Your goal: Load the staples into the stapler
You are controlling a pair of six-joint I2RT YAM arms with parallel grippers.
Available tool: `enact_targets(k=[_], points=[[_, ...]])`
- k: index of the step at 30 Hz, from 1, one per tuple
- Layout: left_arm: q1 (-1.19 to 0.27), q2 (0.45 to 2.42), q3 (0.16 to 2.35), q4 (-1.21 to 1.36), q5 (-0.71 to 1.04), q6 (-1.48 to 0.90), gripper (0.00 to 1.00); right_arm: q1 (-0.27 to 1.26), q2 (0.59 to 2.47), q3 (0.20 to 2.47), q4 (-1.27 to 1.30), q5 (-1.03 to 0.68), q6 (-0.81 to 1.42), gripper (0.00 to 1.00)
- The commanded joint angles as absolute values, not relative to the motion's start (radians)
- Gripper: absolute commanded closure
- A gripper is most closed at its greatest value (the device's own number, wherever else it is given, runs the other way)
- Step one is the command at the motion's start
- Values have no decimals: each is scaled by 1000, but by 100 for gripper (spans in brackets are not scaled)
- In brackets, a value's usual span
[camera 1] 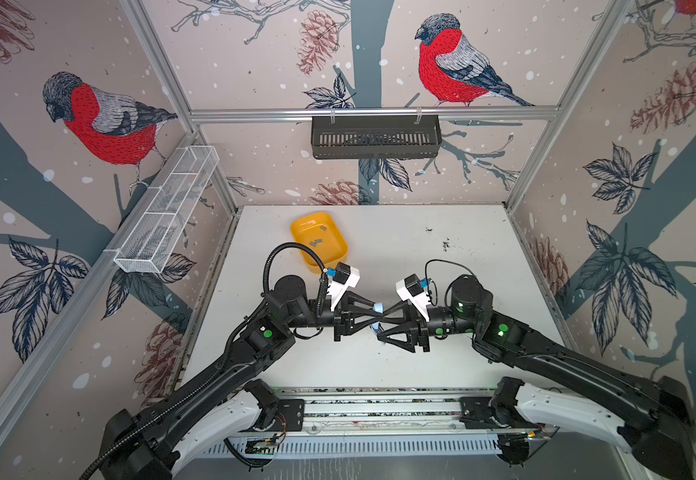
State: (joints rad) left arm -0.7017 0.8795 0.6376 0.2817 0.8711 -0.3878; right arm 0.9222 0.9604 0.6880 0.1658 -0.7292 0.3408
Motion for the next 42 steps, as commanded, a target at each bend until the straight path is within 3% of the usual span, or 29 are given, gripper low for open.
enact_targets(k=[1, 11, 21, 24, 25, 27, 29, 31, 37, 42], points=[[-709, 888, 633, 377, 894, -402, 100, 931, 969, 697, 202, -719, 330, 49], [-718, 881, 640, 371, 890, -396, 100, 943, 981, 692, 206, -696, 330, 59], [-718, 865, 630, 352, 869, -382, 99, 942, 987, 693, 198, -670, 324, 77], [-718, 864, 635, 325, 831, -379, 80, 942, 987, 693, 195, -642, 325, 79], [-717, 861, 640, 305, 810, -373, 68, 942, 986, 691, 189, -621, 326, 80], [-718, 849, 655, 220, 701, -357, 31, 943, 986, 690, 163, -548, 322, 81], [-718, 824, 666, 108, 540, -341, 8, 943, 986, 686, 117, -446, 316, 82], [-718, 781, 659, 14, 392, -342, 2, 943, 996, 679, 70, -328, 313, 83], [-718, 593, 557, 15, 273, -367, 1, 963, 1077, 698, -42, -52, 337, 84], [-718, 446, 538, -7, 180, -368, 1, 1003, 1179, 731, -85, 78, 388, 83]])
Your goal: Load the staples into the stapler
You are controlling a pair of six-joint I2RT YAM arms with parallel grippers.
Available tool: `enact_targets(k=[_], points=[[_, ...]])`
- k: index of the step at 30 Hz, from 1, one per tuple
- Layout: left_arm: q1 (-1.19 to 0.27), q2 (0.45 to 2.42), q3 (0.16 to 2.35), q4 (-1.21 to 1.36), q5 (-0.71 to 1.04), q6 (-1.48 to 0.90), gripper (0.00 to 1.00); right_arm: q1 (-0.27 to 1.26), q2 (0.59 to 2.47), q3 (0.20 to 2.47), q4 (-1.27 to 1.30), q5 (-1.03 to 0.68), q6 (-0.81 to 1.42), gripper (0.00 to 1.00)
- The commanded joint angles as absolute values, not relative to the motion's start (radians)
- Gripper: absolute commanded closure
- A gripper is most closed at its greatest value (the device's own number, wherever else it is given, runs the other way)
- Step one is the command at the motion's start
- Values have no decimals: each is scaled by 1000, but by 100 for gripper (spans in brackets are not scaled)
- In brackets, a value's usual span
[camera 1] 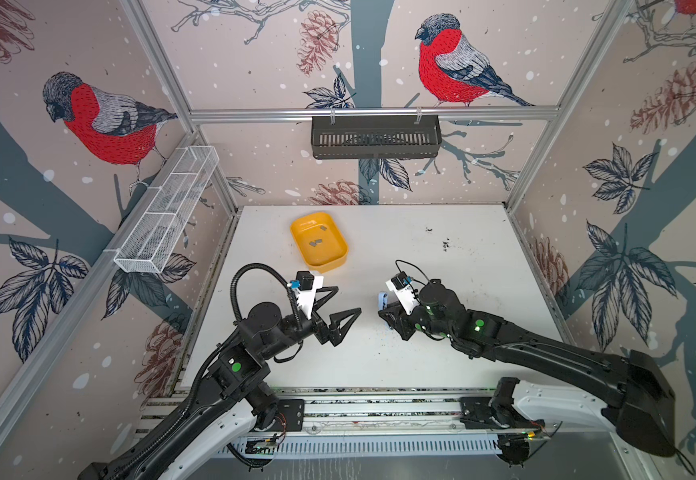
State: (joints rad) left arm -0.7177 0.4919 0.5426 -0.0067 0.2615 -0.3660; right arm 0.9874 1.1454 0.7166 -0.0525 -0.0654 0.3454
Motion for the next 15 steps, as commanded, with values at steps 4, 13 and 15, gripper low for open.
enact_targets(k=[4, 13, 15], points=[[-718, 410, 551, -60, 211, -348, 1, 1046, 1262, 744, -74, 125, 416, 82], [-718, 384, 589, -75, 337, -292, 1, 1095, 1460, 760, -31, 160, 534, 81], [-717, 389, 587, -75, 344, -293, 1, 1095, 1483, 758, -23, 155, 543, 80]])
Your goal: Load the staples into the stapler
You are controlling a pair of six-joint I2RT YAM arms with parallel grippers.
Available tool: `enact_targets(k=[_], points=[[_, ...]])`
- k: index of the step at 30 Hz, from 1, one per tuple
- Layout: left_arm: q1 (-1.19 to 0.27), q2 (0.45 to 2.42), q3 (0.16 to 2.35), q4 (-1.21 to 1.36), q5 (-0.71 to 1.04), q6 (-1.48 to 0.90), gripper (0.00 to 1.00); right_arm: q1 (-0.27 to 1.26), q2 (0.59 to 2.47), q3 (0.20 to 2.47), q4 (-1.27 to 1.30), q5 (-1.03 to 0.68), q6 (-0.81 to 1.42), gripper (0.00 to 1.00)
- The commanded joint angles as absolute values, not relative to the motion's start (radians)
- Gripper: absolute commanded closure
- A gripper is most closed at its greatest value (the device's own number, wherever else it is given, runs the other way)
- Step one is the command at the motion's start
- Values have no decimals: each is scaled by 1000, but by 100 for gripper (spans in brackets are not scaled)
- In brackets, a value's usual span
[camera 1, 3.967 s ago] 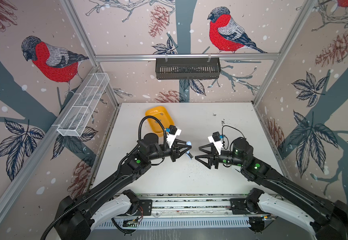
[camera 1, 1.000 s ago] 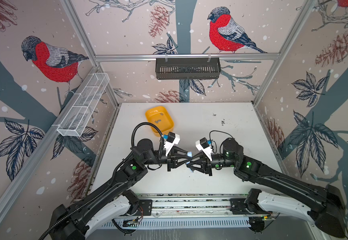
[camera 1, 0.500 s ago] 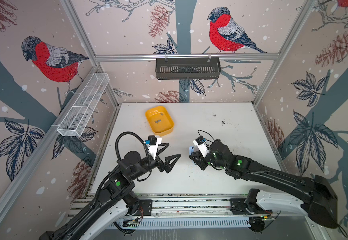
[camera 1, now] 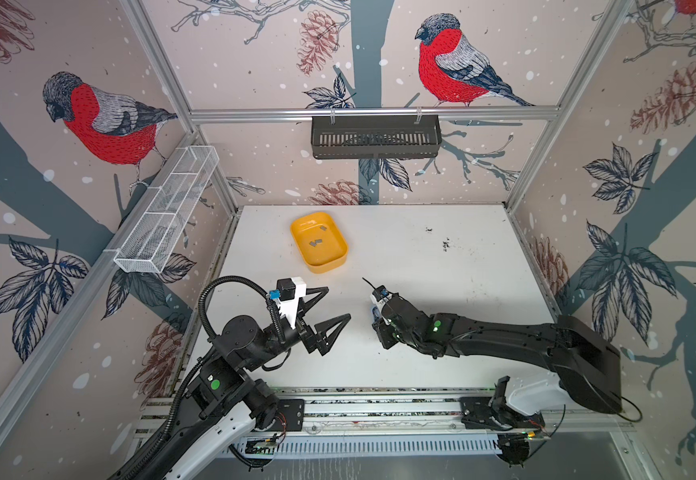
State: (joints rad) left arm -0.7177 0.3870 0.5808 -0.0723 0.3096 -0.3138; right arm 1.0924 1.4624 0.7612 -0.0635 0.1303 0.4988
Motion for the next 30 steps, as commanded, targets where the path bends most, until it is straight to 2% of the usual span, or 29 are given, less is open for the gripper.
enact_targets(k=[1, 21, 30], points=[[-718, 391, 587, -76, 351, -294, 1, 1098, 1494, 759, -25, 157, 545, 80], [-718, 416, 587, -58, 384, -284, 1, 1132, 1672, 826, -84, 263, 580, 77], [-718, 426, 586, -52, 385, -288, 1, 1135, 1669, 816, -74, 265, 591, 61]])
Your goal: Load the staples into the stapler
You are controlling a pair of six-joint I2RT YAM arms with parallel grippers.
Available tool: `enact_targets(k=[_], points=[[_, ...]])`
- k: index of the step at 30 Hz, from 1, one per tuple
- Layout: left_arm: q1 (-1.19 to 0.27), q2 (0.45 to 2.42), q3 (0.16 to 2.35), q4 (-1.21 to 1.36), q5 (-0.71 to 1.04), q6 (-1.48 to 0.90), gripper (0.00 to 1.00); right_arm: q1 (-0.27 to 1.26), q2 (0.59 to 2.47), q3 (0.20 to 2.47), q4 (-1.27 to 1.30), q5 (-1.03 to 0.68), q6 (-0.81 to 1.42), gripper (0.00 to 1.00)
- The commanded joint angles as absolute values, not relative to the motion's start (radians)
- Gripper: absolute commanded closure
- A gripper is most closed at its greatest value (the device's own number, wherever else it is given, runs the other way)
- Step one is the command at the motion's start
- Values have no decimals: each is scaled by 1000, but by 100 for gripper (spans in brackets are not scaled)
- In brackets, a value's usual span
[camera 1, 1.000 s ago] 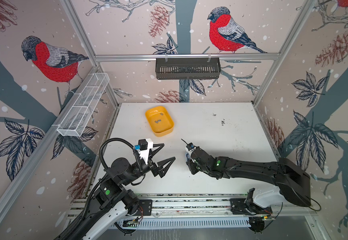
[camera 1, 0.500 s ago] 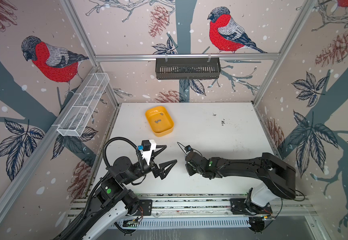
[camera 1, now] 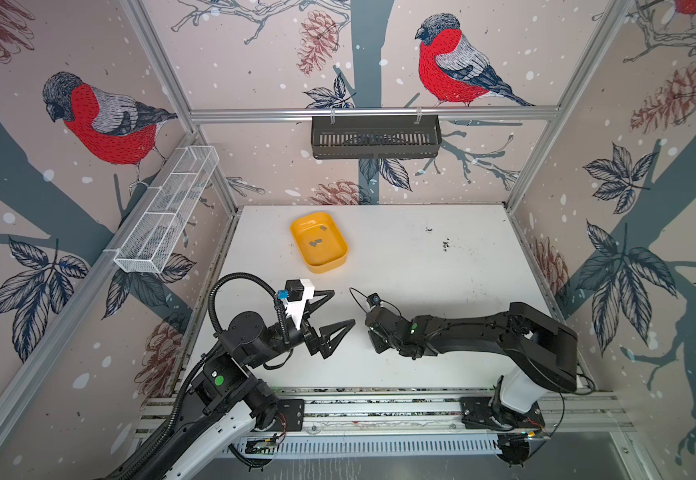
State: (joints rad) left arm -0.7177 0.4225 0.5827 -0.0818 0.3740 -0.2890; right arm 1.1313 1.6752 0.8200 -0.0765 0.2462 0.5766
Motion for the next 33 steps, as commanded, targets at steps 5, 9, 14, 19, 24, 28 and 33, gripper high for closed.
enact_targets(k=[5, 9, 14, 19, 24, 28, 33], points=[[-718, 439, 592, -62, 393, -285, 1, 1141, 1602, 793, -72, 292, 598, 53], [-718, 443, 586, -58, 389, -289, 1, 1138, 1473, 717, -48, 309, 619, 50], [-718, 468, 586, -83, 337, -305, 1, 1133, 1306, 612, -73, 394, 691, 48], [-718, 481, 574, -86, 292, -327, 1, 1088, 1129, 522, -219, 506, 836, 48], [-718, 516, 570, -55, 309, -322, 1, 992, 931, 407, -302, 525, 966, 42], [-718, 546, 573, -42, 328, -323, 1, 940, 763, 343, -377, 564, 1024, 37], [-717, 554, 562, -17, 334, -324, 1, 856, 598, 310, -463, 577, 1034, 34]])
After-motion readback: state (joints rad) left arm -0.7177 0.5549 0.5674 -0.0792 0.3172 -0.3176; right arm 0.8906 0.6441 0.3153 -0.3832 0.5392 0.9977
